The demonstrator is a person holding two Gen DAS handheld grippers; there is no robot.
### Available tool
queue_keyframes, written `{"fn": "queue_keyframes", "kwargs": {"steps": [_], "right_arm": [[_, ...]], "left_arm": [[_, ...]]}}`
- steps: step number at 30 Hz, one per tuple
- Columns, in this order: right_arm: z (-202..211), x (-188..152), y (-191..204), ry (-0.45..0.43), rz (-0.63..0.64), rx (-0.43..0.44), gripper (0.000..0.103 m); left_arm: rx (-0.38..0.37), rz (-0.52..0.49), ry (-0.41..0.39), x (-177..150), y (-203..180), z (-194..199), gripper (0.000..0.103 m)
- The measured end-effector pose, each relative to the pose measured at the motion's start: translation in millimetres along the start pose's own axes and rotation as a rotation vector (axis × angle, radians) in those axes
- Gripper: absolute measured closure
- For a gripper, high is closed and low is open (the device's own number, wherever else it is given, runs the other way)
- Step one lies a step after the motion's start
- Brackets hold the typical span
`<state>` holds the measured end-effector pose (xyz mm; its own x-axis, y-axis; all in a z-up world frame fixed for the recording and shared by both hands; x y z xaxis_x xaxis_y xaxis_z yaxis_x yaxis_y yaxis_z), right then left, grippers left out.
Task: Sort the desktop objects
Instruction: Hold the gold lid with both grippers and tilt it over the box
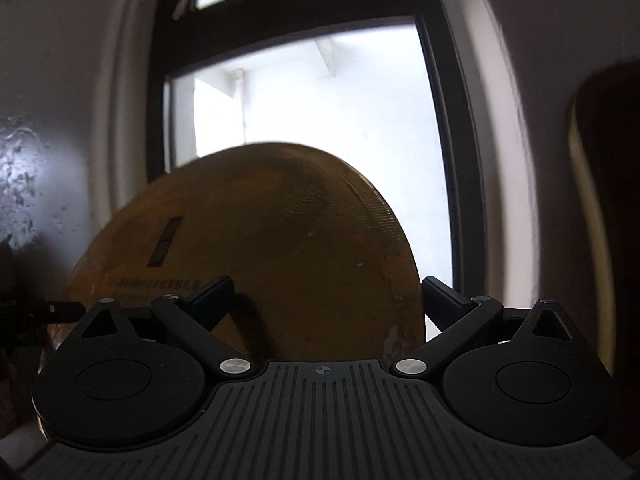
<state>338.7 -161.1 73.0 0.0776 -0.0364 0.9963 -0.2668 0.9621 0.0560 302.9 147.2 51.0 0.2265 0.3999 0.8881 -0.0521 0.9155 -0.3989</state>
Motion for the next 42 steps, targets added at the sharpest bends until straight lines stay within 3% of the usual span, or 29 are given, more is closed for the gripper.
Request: {"fn": "queue_keyframes", "kwargs": {"steps": [8, 12, 21, 28, 35, 42], "right_arm": [[84.1, 33.1, 5.9, 0.038, 0.037, -0.014, 0.002], [133.3, 40.4, 7.6, 0.054, 0.096, -0.04, 0.003], [251.9, 42.4, -0.6, 0.154, 0.171, -0.124, 0.003], [319.0, 33.2, -12.0, 0.229, 0.192, -0.19, 0.003], [351.0, 23.6, -19.0, 0.296, 0.147, -0.234, 0.003], [380.0, 15.8, -30.6, 0.343, 0.143, -0.291, 0.003]], "left_arm": [[0.001, 0.047, 0.047, -20.1, -25.2, 58.8, 0.002], [-0.024, 0.121, 0.132, -43.8, -22.7, 109.5, 0.002], [-0.071, 0.214, 0.314, -97.6, -47.8, 174.6, 0.002], [-0.077, 0.232, 0.428, -120.8, -64.9, 197.0, 0.002], [-0.068, 0.215, 0.497, -143.5, -79.0, 218.1, 0.002], [-0.112, 0.211, 0.6, -165.0, -91.9, 208.0, 0.002]]}}
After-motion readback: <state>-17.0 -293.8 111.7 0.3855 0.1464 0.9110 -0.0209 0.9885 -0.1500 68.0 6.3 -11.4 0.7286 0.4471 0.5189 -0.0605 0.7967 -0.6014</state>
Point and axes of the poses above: each gripper's, at about its wrist camera, not at the fingertips, and z roughly against the way its jaws point, y to its left, x to its top, the point moved 2 cm from there along -z, roughly the way its jaws point, and after that the axes turned 2 degrees about z, right-handed, at the moved point
